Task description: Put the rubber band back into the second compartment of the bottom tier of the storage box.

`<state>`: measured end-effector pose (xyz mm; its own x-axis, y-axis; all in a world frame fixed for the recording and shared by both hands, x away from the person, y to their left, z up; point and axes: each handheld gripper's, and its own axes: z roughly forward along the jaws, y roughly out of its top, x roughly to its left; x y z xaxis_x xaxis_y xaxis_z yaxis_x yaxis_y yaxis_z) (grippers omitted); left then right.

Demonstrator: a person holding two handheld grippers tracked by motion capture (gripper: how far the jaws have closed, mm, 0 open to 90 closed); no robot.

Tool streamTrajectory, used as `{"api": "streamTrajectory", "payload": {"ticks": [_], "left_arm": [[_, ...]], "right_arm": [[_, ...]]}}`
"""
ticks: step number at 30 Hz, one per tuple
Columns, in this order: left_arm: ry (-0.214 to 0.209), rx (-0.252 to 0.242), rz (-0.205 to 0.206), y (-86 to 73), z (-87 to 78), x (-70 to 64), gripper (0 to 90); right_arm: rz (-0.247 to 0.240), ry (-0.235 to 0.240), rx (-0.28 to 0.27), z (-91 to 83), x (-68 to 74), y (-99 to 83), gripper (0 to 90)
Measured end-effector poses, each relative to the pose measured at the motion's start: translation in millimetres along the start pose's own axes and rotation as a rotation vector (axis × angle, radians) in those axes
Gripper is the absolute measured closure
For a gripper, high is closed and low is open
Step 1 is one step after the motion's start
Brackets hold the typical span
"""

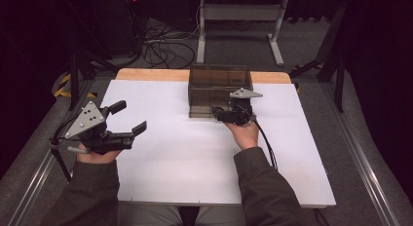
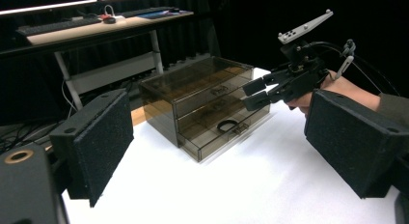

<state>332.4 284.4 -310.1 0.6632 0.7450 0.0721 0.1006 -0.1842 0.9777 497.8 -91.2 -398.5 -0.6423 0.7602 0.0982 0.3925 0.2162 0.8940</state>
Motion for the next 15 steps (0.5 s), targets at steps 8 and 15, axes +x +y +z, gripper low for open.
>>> {"api": "streamTrajectory", "payload": {"ticks": [8, 15], "left_arm": [[0.001, 0.002, 0.002, -0.5, -0.2, 0.7, 10.7], [0.001, 0.004, 0.006, -0.5, 0.1, 0.2, 10.7]], "right_arm": [[-0.004, 0.038, -0.013, -10.7, 9.8, 2.1, 15.8], [-0.020, 0.051, -0.041, -22.6, 17.1, 4.1, 11.8]]}}
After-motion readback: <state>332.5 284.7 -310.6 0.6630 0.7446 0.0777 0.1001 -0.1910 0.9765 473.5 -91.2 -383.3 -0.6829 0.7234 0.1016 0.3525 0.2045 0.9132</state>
